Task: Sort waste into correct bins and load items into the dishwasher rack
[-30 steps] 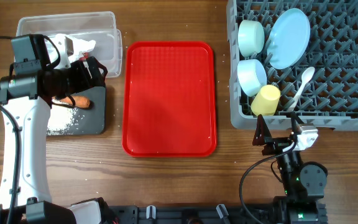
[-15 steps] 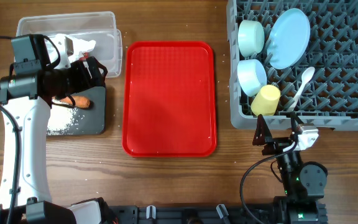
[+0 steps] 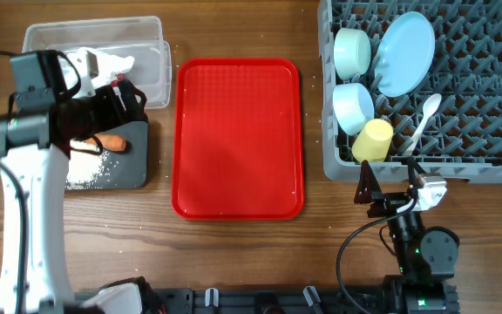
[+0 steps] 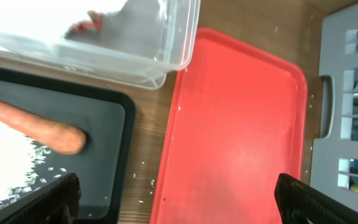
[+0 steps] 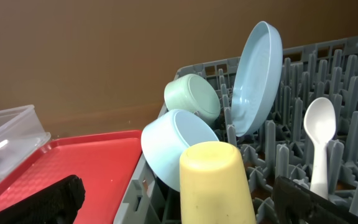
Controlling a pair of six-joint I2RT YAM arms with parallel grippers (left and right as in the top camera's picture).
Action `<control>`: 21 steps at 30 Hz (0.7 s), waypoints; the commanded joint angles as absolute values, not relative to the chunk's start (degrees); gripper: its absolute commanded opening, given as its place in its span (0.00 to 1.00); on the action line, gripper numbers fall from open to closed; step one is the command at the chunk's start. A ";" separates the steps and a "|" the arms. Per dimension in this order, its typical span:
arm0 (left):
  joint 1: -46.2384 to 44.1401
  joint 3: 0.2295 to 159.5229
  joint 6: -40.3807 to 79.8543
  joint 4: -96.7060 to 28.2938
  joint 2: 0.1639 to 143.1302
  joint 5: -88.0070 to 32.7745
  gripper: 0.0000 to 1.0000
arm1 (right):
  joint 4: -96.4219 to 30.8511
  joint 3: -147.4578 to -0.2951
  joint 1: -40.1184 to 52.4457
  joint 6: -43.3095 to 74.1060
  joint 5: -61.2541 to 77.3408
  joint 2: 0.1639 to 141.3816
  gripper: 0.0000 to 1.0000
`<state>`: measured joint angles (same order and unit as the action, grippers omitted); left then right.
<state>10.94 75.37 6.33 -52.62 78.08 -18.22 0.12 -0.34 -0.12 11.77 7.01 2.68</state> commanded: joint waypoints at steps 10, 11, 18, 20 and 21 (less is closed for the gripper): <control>10.72 38.61 6.55 -17.91 43.90 -22.02 1.00 | 0.45 -0.30 0.27 12.36 7.03 2.90 1.00; 10.72 35.18 7.01 -14.61 41.56 -22.35 1.00 | 0.45 -0.30 0.27 12.36 7.05 2.90 1.00; 10.33 16.56 7.97 4.12 27.22 -22.00 1.00 | 0.45 -0.30 0.27 12.38 7.05 2.90 1.00; 9.56 13.08 7.97 7.14 24.16 -20.49 1.00 | 0.45 -0.30 0.27 12.36 7.03 2.90 1.00; 9.02 11.33 7.94 8.27 22.48 -19.16 1.00 | 0.45 -0.30 0.27 12.36 7.05 2.90 1.00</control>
